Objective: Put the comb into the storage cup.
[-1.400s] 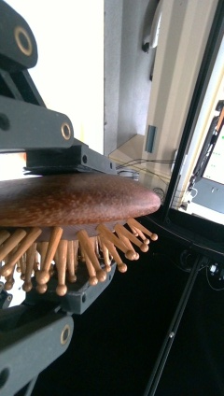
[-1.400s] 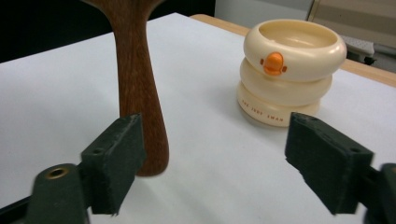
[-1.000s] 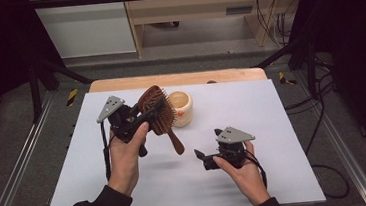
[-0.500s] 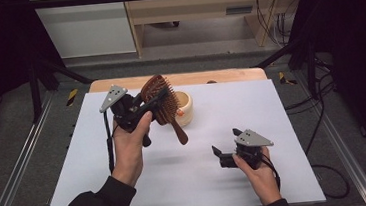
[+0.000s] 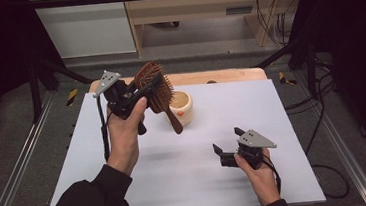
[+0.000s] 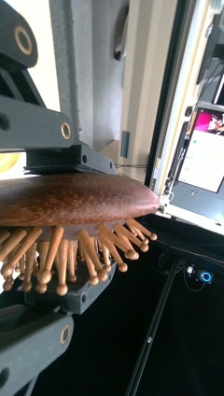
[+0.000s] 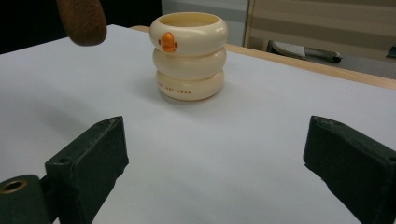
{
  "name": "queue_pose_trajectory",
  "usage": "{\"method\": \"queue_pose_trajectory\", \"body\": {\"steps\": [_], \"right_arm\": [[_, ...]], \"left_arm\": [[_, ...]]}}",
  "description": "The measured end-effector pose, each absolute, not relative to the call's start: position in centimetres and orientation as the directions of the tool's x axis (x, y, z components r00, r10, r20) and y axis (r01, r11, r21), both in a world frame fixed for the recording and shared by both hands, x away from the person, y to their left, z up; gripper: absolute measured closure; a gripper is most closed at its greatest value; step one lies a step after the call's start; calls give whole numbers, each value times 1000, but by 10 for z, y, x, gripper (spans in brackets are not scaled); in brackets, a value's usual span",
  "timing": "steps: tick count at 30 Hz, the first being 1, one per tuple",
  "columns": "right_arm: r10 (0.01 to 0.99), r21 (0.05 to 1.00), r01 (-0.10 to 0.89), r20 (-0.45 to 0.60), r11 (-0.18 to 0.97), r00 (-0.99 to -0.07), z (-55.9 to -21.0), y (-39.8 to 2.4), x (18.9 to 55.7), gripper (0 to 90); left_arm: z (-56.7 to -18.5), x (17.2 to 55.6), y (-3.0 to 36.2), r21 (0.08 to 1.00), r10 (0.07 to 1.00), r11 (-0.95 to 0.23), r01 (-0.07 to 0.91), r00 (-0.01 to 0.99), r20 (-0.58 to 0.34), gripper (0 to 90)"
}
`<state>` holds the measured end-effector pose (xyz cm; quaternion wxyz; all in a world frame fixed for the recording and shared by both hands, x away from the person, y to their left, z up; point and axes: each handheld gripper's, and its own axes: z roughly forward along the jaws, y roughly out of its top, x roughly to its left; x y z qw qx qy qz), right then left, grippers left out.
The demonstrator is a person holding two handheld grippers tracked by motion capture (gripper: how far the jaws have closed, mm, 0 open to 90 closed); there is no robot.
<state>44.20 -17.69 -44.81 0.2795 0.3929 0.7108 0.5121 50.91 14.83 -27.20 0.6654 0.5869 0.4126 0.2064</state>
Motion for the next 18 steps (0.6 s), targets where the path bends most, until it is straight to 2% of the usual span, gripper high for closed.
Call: {"method": "queue_pose_trajectory", "body": {"steps": [18], "right_arm": [[840, 952, 266, 18, 151, -542, -447, -178, 442, 51]], "left_arm": [[-264, 540, 131, 953, 760, 249, 171, 576, -302, 501]]}}
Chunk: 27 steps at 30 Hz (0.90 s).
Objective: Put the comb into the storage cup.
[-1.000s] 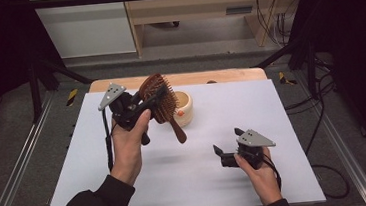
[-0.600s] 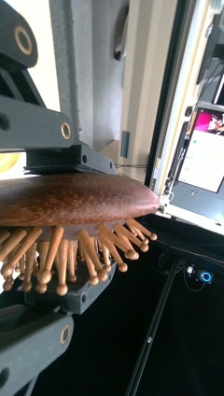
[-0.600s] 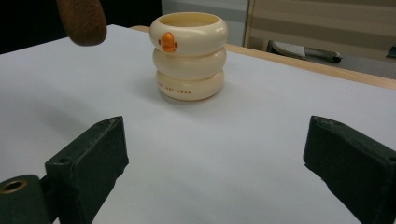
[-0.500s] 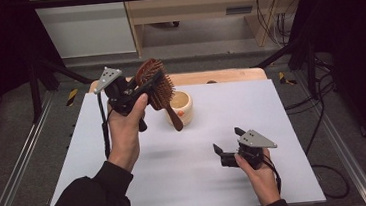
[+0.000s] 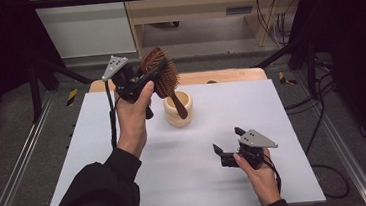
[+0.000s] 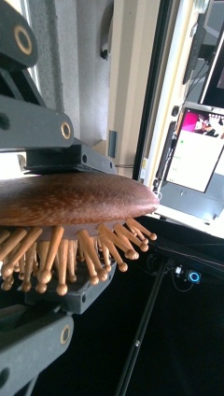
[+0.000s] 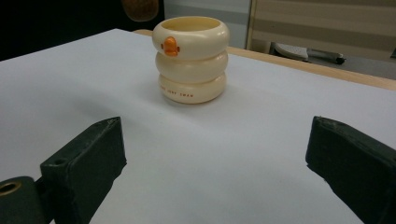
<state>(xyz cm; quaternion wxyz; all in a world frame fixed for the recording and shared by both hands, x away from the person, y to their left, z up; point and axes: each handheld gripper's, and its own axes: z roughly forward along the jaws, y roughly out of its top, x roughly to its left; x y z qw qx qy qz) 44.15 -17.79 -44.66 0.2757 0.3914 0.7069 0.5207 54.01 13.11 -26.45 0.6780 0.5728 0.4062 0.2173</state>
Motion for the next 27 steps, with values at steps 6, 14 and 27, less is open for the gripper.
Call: {"method": "queue_pose_trajectory", "body": {"steps": [6, 14, 27], "right_arm": [[840, 953, 266, 22, 147, -542, -446, -179, 442, 45], [836, 955, 260, 22, 145, -548, -446, -178, 441, 42], [835, 957, 250, 19, 144, -551, -445, -179, 441, 38]], "left_arm": [[-267, 548, 130, 954, 767, 256, 159, 567, -300, 501], [-266, 554, 137, 952, 780, 268, 145, 548, -303, 501], [-267, 568, 138, 957, 792, 264, 122, 539, -287, 501]]}}
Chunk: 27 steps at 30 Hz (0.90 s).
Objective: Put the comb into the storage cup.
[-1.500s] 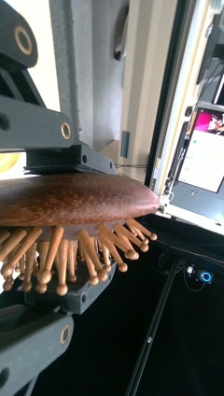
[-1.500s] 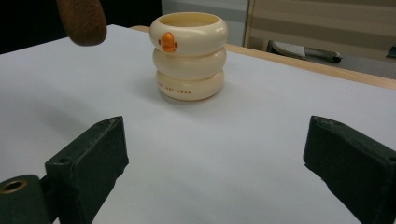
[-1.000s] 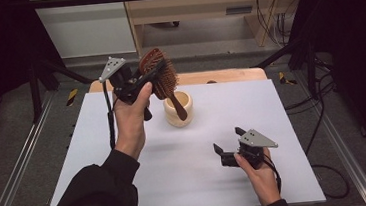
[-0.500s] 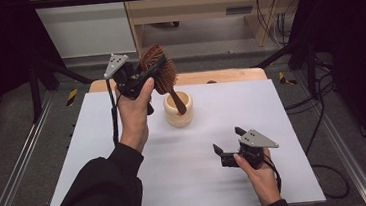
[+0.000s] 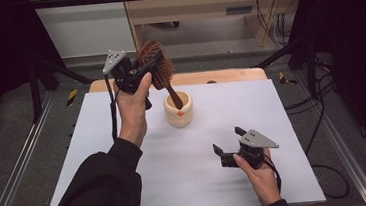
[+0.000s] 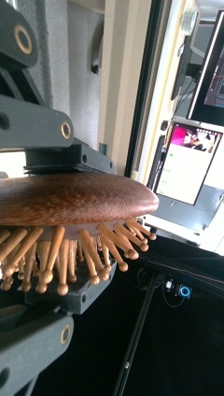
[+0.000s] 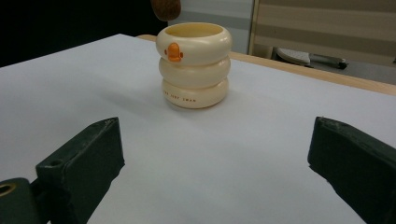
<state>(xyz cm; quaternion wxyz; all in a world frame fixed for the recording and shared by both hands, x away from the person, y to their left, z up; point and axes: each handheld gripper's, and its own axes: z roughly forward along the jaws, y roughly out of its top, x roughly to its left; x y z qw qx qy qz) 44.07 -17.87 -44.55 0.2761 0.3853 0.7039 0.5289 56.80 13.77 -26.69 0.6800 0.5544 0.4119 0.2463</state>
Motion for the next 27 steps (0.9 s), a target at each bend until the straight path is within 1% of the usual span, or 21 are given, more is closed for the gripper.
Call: {"method": "queue_pose_trajectory", "body": {"steps": [4, 27], "right_arm": [[836, 957, 250, 16, 146, -549, -446, -179, 441, 38], [828, 957, 250, 20, 146, -561, -446, -178, 440, 37]], "left_arm": [[-268, 570, 138, 963, 803, 251, 101, 533, -265, 500], [-271, 579, 137, 963, 814, 251, 96, 518, -263, 500]]}}
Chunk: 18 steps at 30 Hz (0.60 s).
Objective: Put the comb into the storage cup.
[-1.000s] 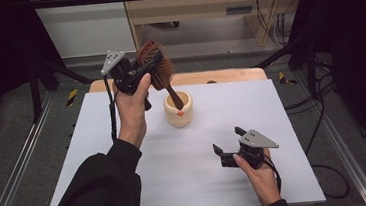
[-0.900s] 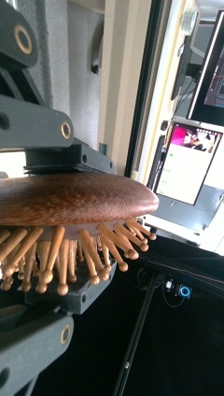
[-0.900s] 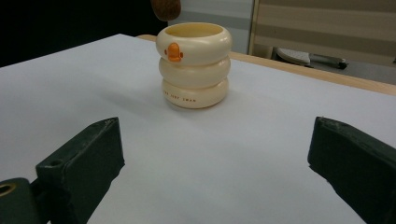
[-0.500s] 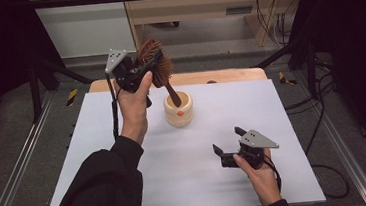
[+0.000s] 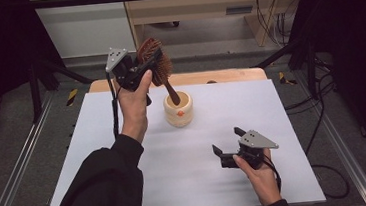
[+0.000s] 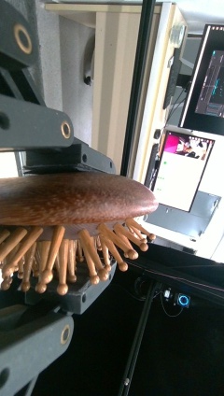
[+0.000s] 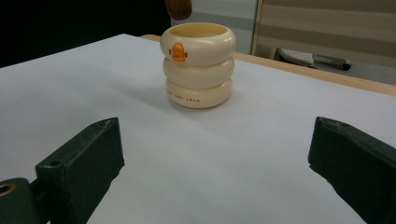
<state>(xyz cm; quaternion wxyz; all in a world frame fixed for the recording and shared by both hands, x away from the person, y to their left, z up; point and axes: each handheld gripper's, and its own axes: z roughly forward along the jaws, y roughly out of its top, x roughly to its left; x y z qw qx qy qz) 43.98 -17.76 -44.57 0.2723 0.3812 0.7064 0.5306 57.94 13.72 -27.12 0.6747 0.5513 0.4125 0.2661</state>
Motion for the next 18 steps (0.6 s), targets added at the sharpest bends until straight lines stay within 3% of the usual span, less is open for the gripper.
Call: {"method": "queue_pose_trajectory", "body": {"steps": [18], "right_arm": [[829, 958, 248, 21, 143, -558, -445, -179, 440, 35]], "left_arm": [[-285, 596, 128, 970, 832, 223, 95, 500, -240, 499]]}}
